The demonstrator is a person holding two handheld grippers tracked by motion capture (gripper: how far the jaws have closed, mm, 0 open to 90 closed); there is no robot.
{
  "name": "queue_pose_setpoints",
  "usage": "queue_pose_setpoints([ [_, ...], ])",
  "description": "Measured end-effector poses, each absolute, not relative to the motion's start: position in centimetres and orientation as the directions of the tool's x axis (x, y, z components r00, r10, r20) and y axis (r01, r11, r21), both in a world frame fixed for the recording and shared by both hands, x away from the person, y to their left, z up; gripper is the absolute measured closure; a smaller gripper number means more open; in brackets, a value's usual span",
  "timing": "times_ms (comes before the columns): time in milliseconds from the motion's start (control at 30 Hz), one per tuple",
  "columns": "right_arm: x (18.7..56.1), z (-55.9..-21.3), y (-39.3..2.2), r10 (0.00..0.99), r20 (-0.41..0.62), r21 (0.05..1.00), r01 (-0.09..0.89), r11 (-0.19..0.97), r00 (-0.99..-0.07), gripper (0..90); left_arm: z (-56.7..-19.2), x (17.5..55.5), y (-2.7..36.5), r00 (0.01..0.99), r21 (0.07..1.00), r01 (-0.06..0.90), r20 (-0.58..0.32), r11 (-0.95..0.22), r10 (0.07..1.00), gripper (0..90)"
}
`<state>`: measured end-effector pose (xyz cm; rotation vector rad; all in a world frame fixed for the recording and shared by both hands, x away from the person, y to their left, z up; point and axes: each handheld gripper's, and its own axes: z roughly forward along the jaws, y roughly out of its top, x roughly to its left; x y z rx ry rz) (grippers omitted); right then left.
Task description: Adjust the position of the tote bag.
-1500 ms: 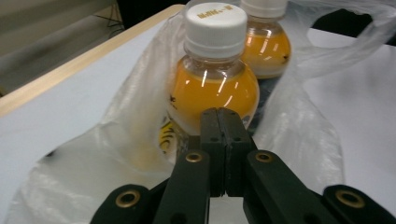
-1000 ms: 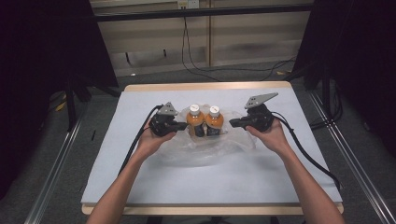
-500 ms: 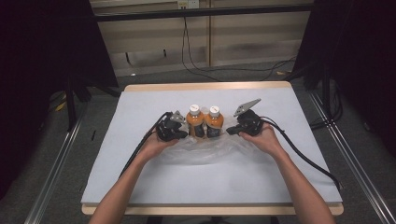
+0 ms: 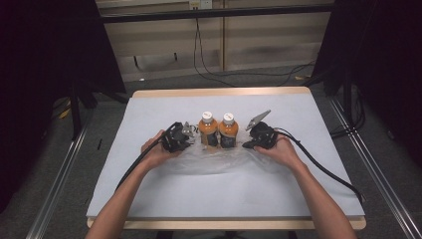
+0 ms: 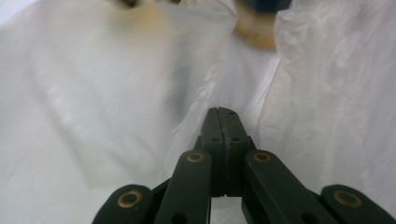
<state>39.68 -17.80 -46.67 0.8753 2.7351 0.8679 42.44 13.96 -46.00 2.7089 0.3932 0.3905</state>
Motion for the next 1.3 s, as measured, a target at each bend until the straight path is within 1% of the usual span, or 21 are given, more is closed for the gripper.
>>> queue_pose_setpoints([
  [67,39.7,-46.7,-17.9,0.562,0.019,0.547,0.479,0.686,-0.827,90.0,-46.0,42.8,14.5,0.918,0.387,0.222,0.225,-0.895,0.325,90.0],
  [200,39.7,-46.5,-18.2,0.569,-0.020,0.521,0.477,0.708,-0.822,90.0,-46.1,43.1,15.8,0.913,0.409,0.260,0.190,-0.875,0.361,90.0],
  [267,39.8,-46.4,-18.4,0.580,-0.051,0.504,0.480,0.717,-0.813,90.0,-46.0,43.1,16.1,0.914,0.400,0.255,0.198,-0.881,0.354,90.0],
  [333,40.1,-46.4,-18.7,0.590,-0.060,0.494,0.490,0.718,-0.805,90.0,-46.0,43.1,16.2,0.919,0.389,0.240,0.204,-0.889,0.338,90.0],
  [367,40.1,-46.3,-18.8,0.598,-0.063,0.484,0.499,0.719,-0.799,90.0,-46.0,43.0,16.3,0.915,0.390,0.248,0.207,-0.887,0.347,90.0],
  [433,40.3,-46.2,-18.9,0.588,-0.131,0.453,0.479,0.752,-0.798,90.0,-46.0,43.0,16.5,0.921,0.388,0.240,0.199,-0.890,0.335,90.0],
  [533,40.5,-46.2,-19.5,0.594,-0.170,0.425,0.485,0.764,-0.786,90.0,-45.9,42.9,16.8,0.922,0.383,0.240,0.198,-0.892,0.333,90.0],
  [633,40.6,-46.1,-20.0,0.596,-0.192,0.406,0.490,0.771,-0.780,90.0,-45.8,42.8,17.1,0.925,0.372,0.233,0.202,-0.898,0.323,90.0],
  [667,40.8,-46.1,-20.3,0.601,-0.185,0.407,0.496,0.767,-0.777,90.0,-45.9,42.8,17.2,0.925,0.383,0.239,0.191,-0.892,0.329,90.0],
  [700,40.9,-46.1,-20.5,0.614,-0.178,0.411,0.509,0.756,-0.769,90.0,-45.9,42.8,17.2,0.926,0.377,0.227,0.200,-0.898,0.319,90.0],
  [733,41.0,-46.1,-20.7,0.616,-0.209,0.400,0.508,0.763,-0.760,90.0,-45.8,42.9,17.2,0.926,0.373,0.235,0.195,-0.898,0.323,90.0],
  [767,41.1,-46.2,-20.9,0.618,-0.197,0.405,0.511,0.758,-0.761,90.0,-45.9,43.0,17.1,0.928,0.371,0.229,0.197,-0.900,0.318,90.0],
  [800,41.2,-46.1,-21.1,0.633,-0.177,0.411,0.528,0.743,-0.753,90.0,-45.8,43.1,17.0,0.930,0.337,0.207,0.223,-0.918,0.292,90.0],
  [833,41.3,-46.2,-21.3,0.637,-0.192,0.408,0.530,0.744,-0.746,90.0,-45.8,43.1,16.9,0.930,0.340,0.216,0.214,-0.915,0.299,90.0],
  [867,41.4,-46.2,-21.5,0.644,-0.176,0.410,0.539,0.736,-0.745,90.0,-45.7,43.2,16.9,0.933,0.326,0.216,0.210,-0.920,0.293,90.0],
  [1000,41.2,-46.0,-21.9,0.602,-0.187,0.374,0.510,0.774,-0.776,90.0,-45.7,43.7,17.4,0.936,0.362,0.244,0.153,-0.900,0.316,90.0],
  [1033,41.1,-45.9,-22.0,0.591,-0.183,0.362,0.505,0.784,-0.786,90.0,-45.7,43.7,17.6,0.937,0.363,0.245,0.151,-0.899,0.316,90.0],
  [1133,40.5,-45.7,-22.3,0.568,-0.177,0.315,0.500,0.807,-0.804,90.0,-45.7,43.5,17.6,0.937,0.350,0.234,0.166,-0.907,0.306,90.0],
  [1167,40.3,-45.6,-22.6,0.559,-0.177,0.302,0.496,0.814,-0.810,90.0,-45.5,43.5,17.8,0.940,0.327,0.226,0.173,-0.918,0.293,90.0],
  [1233,40.0,-45.5,-23.5,0.554,-0.176,0.278,0.498,0.821,-0.814,90.0,-45.6,43.5,17.7,0.938,0.326,0.233,0.174,-0.916,0.300,90.0],
  [1300,39.9,-45.5,-23.9,0.565,-0.170,0.286,0.508,0.812,-0.807,90.0,-45.6,43.5,17.6,0.934,0.328,0.233,0.186,-0.915,0.304,90.0],
])
